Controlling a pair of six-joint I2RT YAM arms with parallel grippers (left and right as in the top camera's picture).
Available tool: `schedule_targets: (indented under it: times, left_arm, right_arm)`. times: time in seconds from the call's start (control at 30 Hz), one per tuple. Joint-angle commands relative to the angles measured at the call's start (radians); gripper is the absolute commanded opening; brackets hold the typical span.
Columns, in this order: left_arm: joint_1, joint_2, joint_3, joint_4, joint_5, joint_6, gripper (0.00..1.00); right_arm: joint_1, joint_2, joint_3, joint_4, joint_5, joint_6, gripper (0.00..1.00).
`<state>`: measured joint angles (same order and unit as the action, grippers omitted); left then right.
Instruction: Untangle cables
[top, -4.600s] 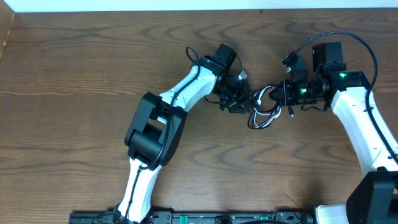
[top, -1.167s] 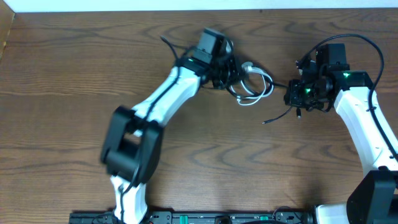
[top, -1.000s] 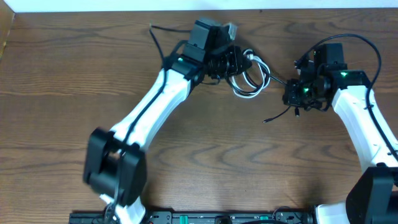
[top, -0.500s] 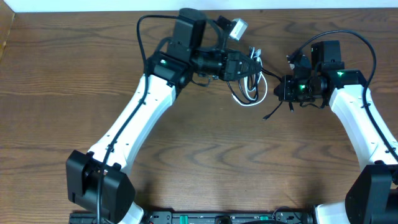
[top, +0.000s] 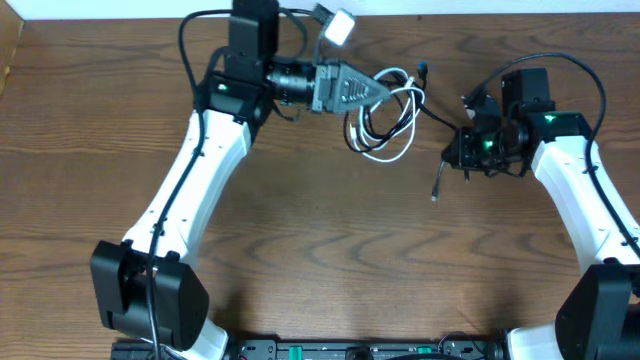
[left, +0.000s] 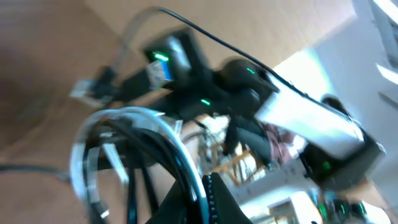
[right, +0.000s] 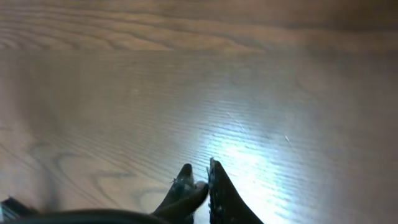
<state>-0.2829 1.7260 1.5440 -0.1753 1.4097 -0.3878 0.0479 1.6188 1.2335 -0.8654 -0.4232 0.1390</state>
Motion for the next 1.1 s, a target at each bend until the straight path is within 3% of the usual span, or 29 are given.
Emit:
schedule_targets:
  times: [0.0,0.07,0.13,0.2,0.4,0.53,0.77,1.0,1.07]
  left_arm:
    - [0.049,-0.02,0.01,0.013,-0.126,-0.081,0.07]
    - [0.051,-0.02,0.01,0.004,-0.156,-0.081,0.07]
    - [0.048,-0.02,0.01,-0.012,-0.169,-0.08,0.08]
    - [0.043,-0.02,0.01,-0.034,-0.17,-0.074,0.08]
    - [0.043,-0.02,0.01,-0.11,-0.169,-0.051,0.07]
    - [0.039,-0.02,0.01,-0.123,-0.165,-0.051,0.07]
    - [0.005,-0.02,0.01,-0.123,-0.165,-0.051,0.07]
    - [-0.024,-0.02,0.01,-0.123,-0.166,-0.052,0.07]
    - [-0.024,-0.02,0.01,-0.123,-0.165,-0.052,0.08]
  right_arm:
    - [-0.042,0.01,0.012,-0.035,0.123,0.056,0.17]
    - [-0.05,0.01,0.013,-0.035,0.098,0.04,0.27]
    - [-0.053,0.008,0.017,-0.028,-0.045,-0.089,0.44]
    - [-0.054,0.002,0.032,-0.03,-0.206,-0.196,0.49]
    - [-0.053,-0.04,0.095,0.01,-0.466,-0.296,0.58]
    - [-0.045,-0.053,0.096,0.139,-0.488,-0.146,0.57]
    - [0.05,-0.021,0.094,0.305,-0.46,-0.016,0.57]
    - [0.171,0.023,0.094,0.402,-0.297,0.107,0.55]
    - [0.199,0.037,0.094,0.39,-0.158,0.187,0.47]
